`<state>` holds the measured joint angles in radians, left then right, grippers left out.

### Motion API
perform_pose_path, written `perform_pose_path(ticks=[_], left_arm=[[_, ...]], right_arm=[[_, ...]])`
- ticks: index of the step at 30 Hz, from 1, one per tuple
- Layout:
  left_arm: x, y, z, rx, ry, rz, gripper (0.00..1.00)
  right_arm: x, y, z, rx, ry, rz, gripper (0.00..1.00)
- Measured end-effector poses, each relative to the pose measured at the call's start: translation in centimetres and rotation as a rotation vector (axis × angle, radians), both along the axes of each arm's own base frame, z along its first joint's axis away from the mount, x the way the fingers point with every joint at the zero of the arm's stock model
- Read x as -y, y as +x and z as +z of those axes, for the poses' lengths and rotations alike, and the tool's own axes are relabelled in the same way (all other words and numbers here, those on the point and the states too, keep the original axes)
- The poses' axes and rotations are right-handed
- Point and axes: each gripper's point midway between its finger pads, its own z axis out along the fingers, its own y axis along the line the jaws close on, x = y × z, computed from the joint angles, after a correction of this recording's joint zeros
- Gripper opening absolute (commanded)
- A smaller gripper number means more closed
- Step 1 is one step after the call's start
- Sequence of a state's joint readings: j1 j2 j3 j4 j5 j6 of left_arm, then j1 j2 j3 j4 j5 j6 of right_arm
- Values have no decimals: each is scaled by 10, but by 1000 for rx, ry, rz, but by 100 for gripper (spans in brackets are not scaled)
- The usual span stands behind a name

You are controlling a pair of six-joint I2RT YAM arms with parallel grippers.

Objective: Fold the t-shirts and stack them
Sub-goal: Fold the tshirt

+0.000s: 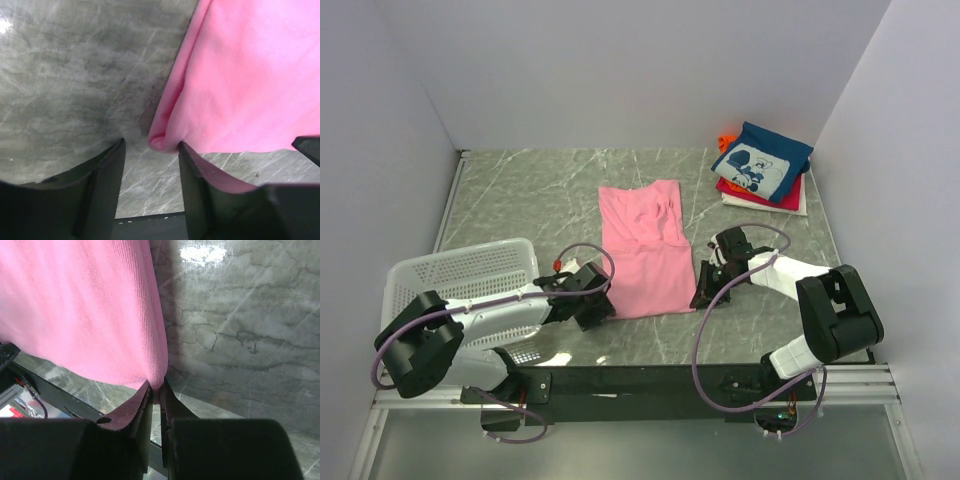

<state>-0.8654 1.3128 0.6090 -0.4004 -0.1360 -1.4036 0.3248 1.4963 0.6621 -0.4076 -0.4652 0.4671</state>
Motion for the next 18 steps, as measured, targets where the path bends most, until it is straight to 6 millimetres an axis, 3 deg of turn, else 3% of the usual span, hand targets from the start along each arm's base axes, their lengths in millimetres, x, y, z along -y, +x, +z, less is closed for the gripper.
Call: perform_pose_path(ticks=[9,12,15,17,18], left_arm=[[4,4,-4,-7,-14,0,40],[10,6,-6,-10,-33,-5,31],[16,7,-8,-18,-46,-9,17],[19,8,-9,-20,-56,-14,0],[20,9,-8,-19,-63,-13,0]], right_arm=[[0,0,0,-2,0,-4,13],[0,0,0,-3,0,-6,12],[0,0,0,-3,0,-7,9],[0,0,0,-3,0,-6,6],[0,0,0,-4,-1,-6,2]])
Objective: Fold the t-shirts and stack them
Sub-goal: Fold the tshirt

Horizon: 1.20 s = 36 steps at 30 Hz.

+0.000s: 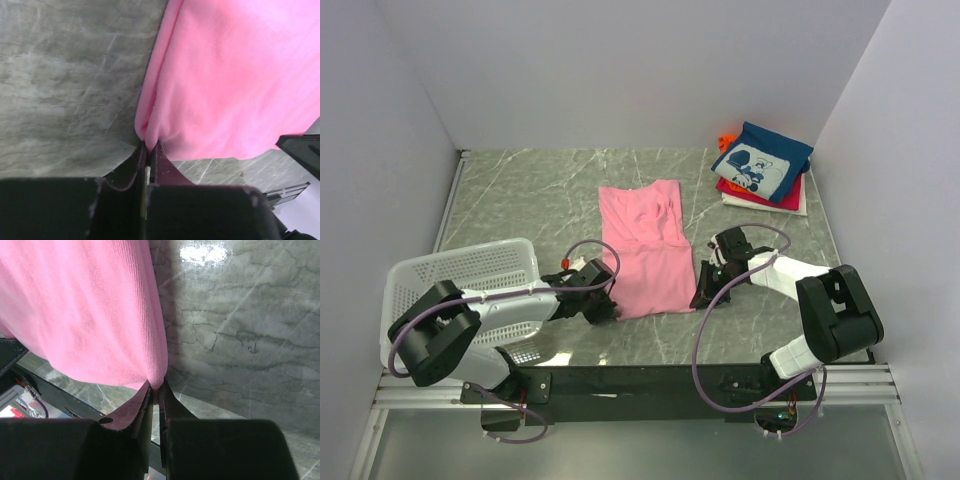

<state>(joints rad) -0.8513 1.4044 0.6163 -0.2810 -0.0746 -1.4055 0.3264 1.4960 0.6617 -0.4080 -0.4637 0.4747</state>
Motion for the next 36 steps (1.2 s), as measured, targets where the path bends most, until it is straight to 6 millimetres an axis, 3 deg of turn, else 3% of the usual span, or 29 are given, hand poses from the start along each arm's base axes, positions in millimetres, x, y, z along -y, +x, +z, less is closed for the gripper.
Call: perform_pose_path(ticks=[8,13,19,27,36], left_arm=[[-4,-2,2,4,12,0,0],[-16,-18,12,19,53,-21,0],[-10,-40,28,21,94,-92,0],[-2,-51,75,58,74,-75,0],[-2,-26,148,200,-10,18,0]], right_arm=[[3,-2,1,-6,-27,2,0],[12,-13,9,-10,-72,6,0],[17,-25,27,10,-85,10,0],[23,-32,63,72,-92,-6,0],[24,-7,127,217,-94,-64,0]])
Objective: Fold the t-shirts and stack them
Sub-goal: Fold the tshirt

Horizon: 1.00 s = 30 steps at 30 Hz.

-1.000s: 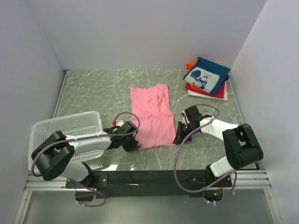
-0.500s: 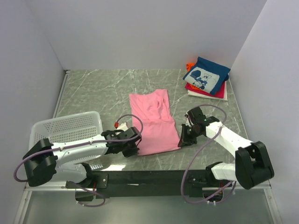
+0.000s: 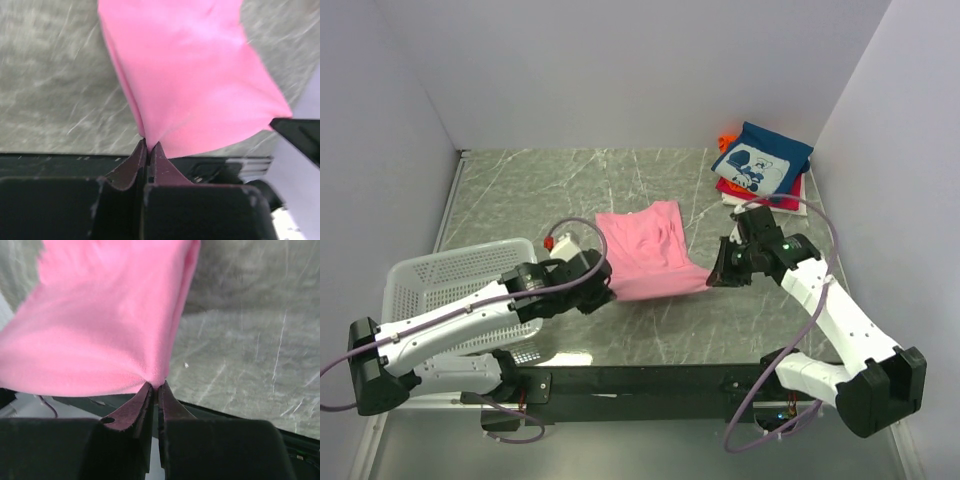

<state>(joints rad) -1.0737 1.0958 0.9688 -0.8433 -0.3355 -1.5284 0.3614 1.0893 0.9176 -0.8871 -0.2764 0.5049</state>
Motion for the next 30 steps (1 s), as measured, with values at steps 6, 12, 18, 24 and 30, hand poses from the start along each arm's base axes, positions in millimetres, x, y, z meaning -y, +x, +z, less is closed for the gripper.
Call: perform_pose_path(ticks=[6,12,18,24,30], left_arm=[[-19,57,18,68,6,93,0],[-37,109,9,60,68,108,0],[-54,151,-5,28,72,99,0],[-59,198,-21,4,75,64,0],[-55,243,-35,-6,61,15,0]], right_arm=[[-10,41,34,63,3,-28,0],[-27,90,38,57,-8,-32,0],[-45,143,36,48,-20,-34,0],[-54,195,29,46,-32,-41,0],[-46,232,12,16,-48,-70,0]])
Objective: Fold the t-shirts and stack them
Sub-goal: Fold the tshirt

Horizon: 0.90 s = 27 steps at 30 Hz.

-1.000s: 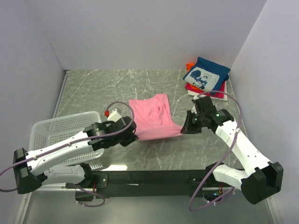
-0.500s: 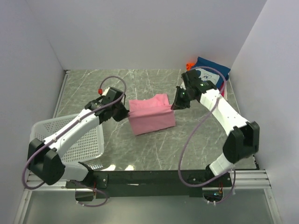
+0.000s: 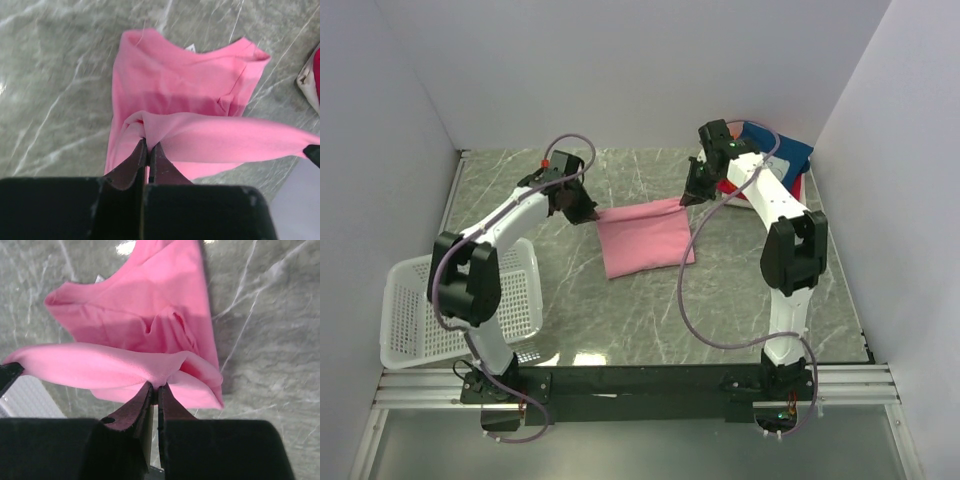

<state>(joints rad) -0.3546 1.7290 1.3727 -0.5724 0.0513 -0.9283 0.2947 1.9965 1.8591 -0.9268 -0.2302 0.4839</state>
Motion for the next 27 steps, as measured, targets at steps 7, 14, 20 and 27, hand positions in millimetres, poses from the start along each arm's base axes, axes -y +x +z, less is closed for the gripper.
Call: perform_pose_path(ticks=[7,14,20,27], left_arm=[[1,34,-17,-25,-16,-25,0],[-4,46,-38,-75,-19,-18,0],[-9,50,-45,-97,-6,-7,73],[-29,59,-49,-102,53,47,86]], right_arm=[[3,26,-25,-48,5,-8,0],[-1,40,-50,-90,17,6,0],[-3,42,-63,-111,34,34,87],[1,54,-55,-32,76,104,90]])
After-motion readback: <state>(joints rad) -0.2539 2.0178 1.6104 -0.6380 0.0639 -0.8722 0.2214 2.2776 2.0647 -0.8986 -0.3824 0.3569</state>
